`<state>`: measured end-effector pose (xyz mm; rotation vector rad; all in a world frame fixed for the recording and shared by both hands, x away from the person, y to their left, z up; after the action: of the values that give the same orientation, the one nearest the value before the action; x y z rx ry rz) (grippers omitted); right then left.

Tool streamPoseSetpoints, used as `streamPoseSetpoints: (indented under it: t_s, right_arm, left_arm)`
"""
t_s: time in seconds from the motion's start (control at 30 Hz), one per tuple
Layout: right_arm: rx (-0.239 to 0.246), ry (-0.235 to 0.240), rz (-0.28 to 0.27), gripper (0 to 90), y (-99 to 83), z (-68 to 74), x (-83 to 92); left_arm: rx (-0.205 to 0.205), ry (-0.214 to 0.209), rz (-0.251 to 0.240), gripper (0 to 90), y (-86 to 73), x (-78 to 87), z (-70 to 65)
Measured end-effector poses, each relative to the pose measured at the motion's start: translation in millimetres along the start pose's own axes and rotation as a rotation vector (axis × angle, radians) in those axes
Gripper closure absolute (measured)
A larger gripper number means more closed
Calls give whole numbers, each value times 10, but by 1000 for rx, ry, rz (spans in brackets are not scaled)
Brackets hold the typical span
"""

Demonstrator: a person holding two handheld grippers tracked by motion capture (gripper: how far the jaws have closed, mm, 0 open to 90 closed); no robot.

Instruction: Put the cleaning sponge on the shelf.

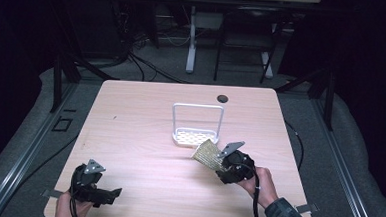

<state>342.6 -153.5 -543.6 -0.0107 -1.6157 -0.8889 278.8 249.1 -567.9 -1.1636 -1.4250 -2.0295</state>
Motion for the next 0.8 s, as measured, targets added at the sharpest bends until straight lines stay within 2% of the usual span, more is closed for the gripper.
streamPoseSetpoints:
  t_s: [0.23, 0.5, 0.8]
  right_arm:
    - [3, -19, -17, 432, 61, 3, 19]
    - [-18, -39, -48, 434, 199, -36, 1]
    - [-30, -67, -60, 434, 314, -68, -31]
  left_arm:
    - [-9, 4, -2, 40, 2, -2, -14]
    - [-17, 6, 1, 41, 2, -5, -14]
    - [-16, 7, 2, 43, 3, -5, -14]
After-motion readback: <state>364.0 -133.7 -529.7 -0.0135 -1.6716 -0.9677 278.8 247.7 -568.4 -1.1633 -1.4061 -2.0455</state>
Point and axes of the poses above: each handheld gripper's, and its own axes: x roughly backward along the jaws, y roughly out of its top, z roughly to its left, the point moved 4 cm from there along -x, roughly forward along the jaws, and after that the axes turned 11 degrees about y, right-handed, at the moved point
